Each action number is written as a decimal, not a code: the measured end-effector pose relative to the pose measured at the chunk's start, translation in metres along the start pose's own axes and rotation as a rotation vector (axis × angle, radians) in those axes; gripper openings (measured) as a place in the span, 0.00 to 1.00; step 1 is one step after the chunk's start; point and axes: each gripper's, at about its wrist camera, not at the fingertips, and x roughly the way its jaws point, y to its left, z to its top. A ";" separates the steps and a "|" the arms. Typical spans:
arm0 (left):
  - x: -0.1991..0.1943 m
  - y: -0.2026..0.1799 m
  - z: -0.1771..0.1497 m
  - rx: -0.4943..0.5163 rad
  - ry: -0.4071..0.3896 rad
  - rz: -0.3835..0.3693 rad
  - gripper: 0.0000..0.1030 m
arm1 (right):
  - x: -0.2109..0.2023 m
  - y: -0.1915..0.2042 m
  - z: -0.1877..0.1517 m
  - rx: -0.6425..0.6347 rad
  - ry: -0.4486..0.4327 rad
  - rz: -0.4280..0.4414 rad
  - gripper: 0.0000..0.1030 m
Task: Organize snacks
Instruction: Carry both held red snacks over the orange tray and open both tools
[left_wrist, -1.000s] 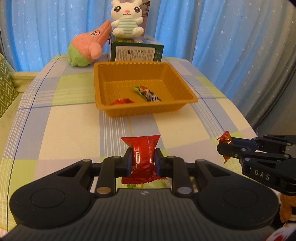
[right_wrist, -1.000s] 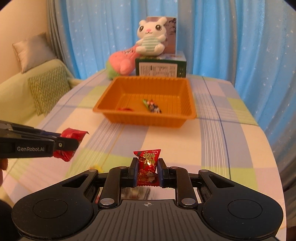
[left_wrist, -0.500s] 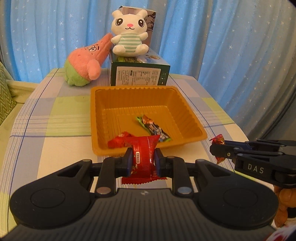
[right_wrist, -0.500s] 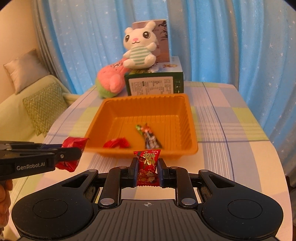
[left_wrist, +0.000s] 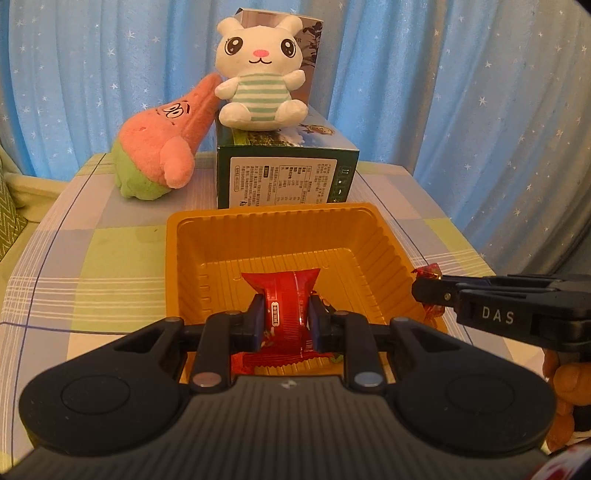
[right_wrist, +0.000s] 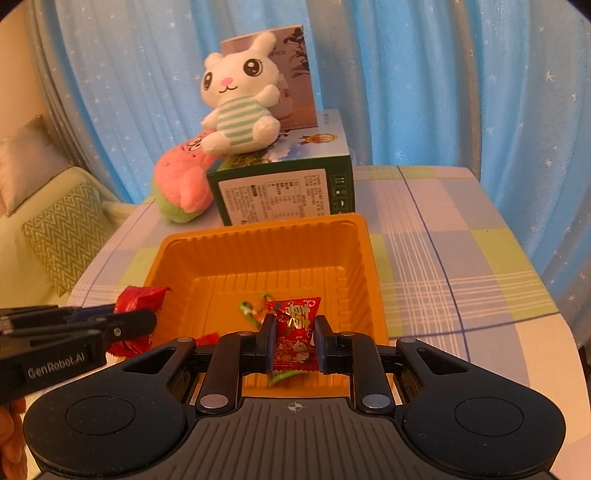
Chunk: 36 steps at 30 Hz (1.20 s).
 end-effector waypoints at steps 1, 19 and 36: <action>0.003 0.000 0.001 -0.001 0.003 -0.001 0.21 | 0.003 -0.001 0.002 0.000 0.002 -0.001 0.21; 0.045 -0.001 0.005 -0.031 0.044 -0.016 0.39 | 0.029 -0.023 0.008 0.054 0.042 -0.010 0.21; 0.031 0.009 0.000 -0.017 0.028 0.044 0.68 | 0.030 -0.024 0.018 0.081 0.008 -0.001 0.21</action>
